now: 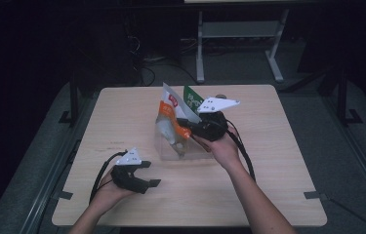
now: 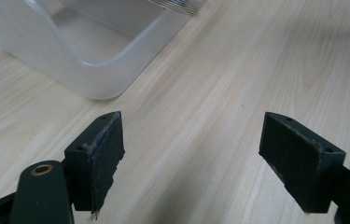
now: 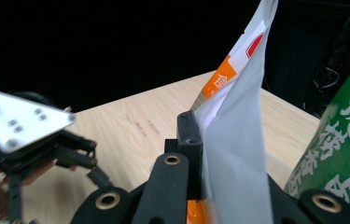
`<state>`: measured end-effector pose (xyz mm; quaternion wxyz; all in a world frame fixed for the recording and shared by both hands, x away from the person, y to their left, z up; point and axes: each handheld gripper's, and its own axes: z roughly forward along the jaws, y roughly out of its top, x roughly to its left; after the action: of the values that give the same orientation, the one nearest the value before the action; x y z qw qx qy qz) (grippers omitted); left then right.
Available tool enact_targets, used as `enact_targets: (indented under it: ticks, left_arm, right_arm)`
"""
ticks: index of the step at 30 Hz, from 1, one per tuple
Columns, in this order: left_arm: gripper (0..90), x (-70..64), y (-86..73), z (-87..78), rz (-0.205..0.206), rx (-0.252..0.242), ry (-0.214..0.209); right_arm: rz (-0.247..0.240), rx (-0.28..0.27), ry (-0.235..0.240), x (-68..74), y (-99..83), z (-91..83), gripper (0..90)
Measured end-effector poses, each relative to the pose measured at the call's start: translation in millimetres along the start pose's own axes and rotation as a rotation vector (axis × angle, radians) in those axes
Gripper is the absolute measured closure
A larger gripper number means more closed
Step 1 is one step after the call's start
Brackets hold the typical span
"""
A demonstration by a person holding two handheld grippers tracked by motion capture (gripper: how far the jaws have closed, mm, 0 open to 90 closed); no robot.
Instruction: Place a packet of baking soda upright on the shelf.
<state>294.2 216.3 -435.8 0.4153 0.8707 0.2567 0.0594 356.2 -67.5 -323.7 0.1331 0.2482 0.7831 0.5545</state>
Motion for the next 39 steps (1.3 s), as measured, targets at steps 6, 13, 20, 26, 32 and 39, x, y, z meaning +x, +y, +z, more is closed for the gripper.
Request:
enact_targets:
  ticks: [6, 13, 20, 26, 32, 39]
  left_arm:
    - [20.9, 0.4, 0.3, 1.9, 0.014, 0.016, 0.000]
    - [20.4, 0.5, 0.2, 2.2, 0.005, 0.010, 0.000]
    - [19.2, -0.6, -0.2, 4.2, 0.006, 0.020, -0.008]
    - [18.7, -0.6, -0.3, 5.1, 0.008, 0.025, -0.014]
    - [18.6, -0.5, -0.5, 6.5, 0.015, 0.038, -0.019]
    - [18.6, -1.4, -1.1, 8.5, 0.014, 0.046, -0.025]
  right_arm:
    - [0.001, 0.003, -0.046, -4.8, -1.1, 8.3, 90.0]
    - [0.025, 0.000, -0.070, -8.5, -2.3, 15.7, 90.0]
    - [0.024, 0.009, -0.087, -9.6, -2.2, 24.7, 90.0]
    - [0.026, 0.026, -0.090, -9.3, -5.3, 30.7, 90.0]
    - [0.026, 0.042, -0.089, -9.8, -11.9, 36.7, 90.0]
    - [0.035, 0.062, -0.080, -10.2, -18.2, 41.4, 89.8]
